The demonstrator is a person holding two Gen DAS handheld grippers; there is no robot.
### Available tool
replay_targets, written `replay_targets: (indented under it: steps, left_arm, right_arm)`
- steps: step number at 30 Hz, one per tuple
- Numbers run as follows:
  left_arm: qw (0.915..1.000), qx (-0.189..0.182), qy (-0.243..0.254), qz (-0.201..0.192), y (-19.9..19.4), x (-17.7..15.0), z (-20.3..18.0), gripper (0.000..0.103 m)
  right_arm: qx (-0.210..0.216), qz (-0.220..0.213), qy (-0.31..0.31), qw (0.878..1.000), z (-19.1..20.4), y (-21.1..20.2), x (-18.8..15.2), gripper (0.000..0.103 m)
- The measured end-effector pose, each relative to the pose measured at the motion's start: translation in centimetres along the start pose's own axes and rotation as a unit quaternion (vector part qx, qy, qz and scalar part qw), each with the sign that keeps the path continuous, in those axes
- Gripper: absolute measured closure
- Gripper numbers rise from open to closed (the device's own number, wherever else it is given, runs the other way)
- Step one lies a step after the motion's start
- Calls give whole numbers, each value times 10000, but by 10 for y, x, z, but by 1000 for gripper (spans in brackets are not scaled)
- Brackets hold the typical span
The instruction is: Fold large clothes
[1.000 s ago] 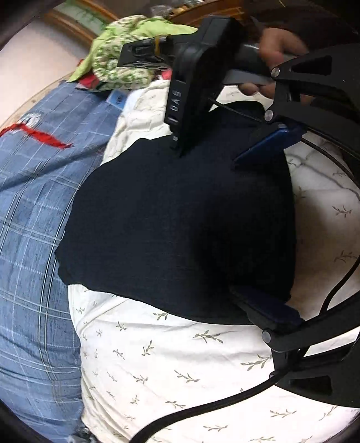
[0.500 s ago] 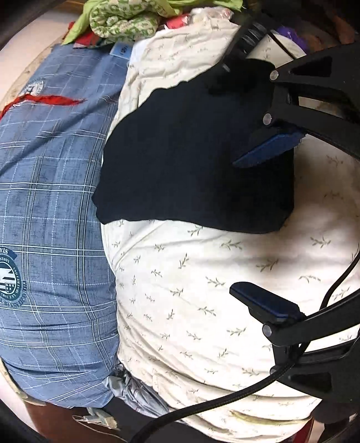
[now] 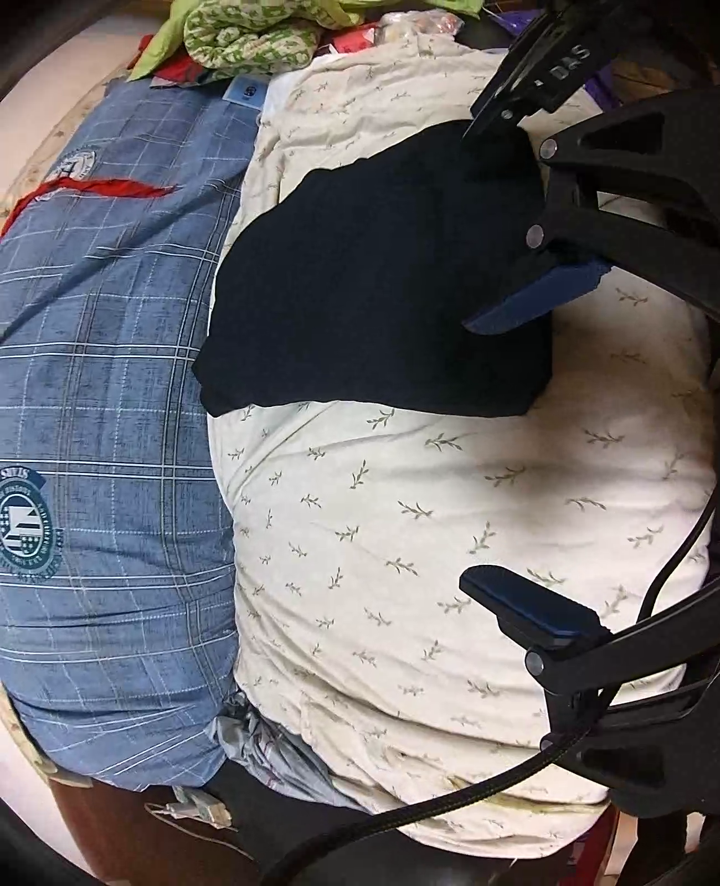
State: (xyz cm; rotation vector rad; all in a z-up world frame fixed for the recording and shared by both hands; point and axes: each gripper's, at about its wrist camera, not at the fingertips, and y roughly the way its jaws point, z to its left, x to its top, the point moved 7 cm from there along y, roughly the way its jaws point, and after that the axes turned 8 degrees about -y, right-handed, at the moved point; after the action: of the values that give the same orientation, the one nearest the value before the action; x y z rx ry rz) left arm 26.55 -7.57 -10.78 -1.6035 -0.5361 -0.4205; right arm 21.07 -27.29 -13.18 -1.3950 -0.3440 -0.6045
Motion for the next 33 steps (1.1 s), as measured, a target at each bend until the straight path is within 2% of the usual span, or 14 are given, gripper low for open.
replay_targets:
  steps: [5, 7, 13, 17, 24, 27, 28, 33]
  left_arm:
    - [10000, 44, 32, -47, -24, -9, 7, 17]
    - [10000, 44, -15, -43, -35, -15, 16, 16]
    - [9994, 281, -194, 55, -54, -32, 42, 16]
    - [9983, 482, -311, -118, -78, -36, 56, 16]
    - [9979, 84, -508, -384, -127, -33, 62, 15]
    - [9973, -155, -508, -501, -148, -37, 58, 9]
    - [9971, -220, -513, -521, -152, -38, 57, 4]
    - [9962, -217, -449, -712, -169, -48, 54, 1]
  right_arm:
    - [-299, -132, -135, 9994, 21, -32, -11, 35]
    - [-363, -168, -223, 9990, 30, -40, -16, 31]
    - [-334, -225, -437, 9982, 57, -62, -31, 28]
    - [-438, -330, -622, 9966, 73, -86, -35, 26]
    - [-641, -757, -854, 9914, 90, -139, -35, 24]
    - [-767, -886, -860, 9894, 90, -159, -39, 24]
    - [-809, -928, -861, 9886, 90, -164, -41, 24]
    - [-785, -1050, -836, 9878, 90, -180, -51, 23]
